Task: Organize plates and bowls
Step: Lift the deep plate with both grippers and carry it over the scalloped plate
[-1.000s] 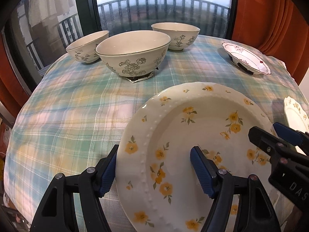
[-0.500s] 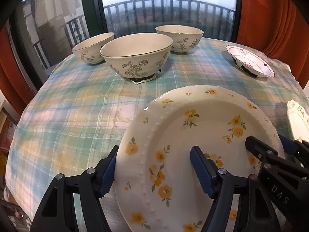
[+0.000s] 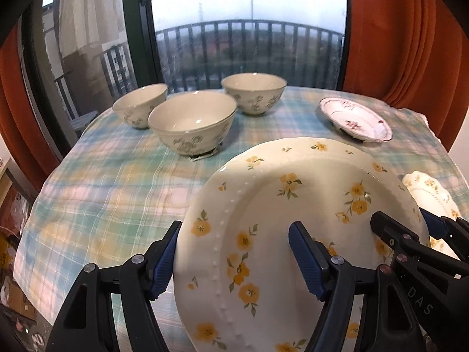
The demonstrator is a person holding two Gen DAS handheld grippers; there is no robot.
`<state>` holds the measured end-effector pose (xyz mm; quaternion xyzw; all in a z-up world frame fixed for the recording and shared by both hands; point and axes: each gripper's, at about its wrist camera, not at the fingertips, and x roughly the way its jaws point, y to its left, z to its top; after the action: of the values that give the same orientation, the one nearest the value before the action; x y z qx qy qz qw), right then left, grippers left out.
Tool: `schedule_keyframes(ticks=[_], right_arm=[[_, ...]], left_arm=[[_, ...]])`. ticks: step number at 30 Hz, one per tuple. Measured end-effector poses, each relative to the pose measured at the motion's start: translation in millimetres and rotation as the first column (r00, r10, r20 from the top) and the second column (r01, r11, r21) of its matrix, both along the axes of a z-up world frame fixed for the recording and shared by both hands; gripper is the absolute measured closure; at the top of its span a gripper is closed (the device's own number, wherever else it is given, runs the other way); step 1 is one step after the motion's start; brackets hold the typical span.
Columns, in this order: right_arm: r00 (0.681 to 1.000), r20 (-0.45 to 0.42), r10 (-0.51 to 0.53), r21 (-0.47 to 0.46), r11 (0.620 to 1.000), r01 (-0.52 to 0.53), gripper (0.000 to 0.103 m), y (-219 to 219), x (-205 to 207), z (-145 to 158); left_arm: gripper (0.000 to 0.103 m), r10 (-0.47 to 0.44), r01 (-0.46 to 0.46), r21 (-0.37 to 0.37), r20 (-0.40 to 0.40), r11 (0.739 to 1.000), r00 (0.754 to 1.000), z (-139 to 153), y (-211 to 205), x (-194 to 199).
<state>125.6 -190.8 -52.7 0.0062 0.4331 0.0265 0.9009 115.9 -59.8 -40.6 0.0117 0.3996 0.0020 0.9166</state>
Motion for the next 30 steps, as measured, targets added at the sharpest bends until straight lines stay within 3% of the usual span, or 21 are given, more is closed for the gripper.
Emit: schedule_keyframes(ticks=[10, 14, 30], right_arm=[[0.997, 0.066, -0.042, 0.005, 0.999, 0.042, 0.047, -43, -11, 24], [0.994, 0.087, -0.071, 0.002, 0.997, 0.071, 0.047, -64, -15, 30], [0.977, 0.097, -0.190, -0.004, 0.981, 0.192, 0.047, -141, -29, 28]], left_arm=[[0.029, -0.051, 0.051, -0.009, 0.058, 0.999, 0.997, 21, -44, -6], [0.029, -0.076, 0.078, -0.046, 0.046, 0.996, 0.996, 23, -62, -6], [0.029, -0.189, 0.190, -0.044, 0.019, 0.981, 0.982, 14, -134, -2]])
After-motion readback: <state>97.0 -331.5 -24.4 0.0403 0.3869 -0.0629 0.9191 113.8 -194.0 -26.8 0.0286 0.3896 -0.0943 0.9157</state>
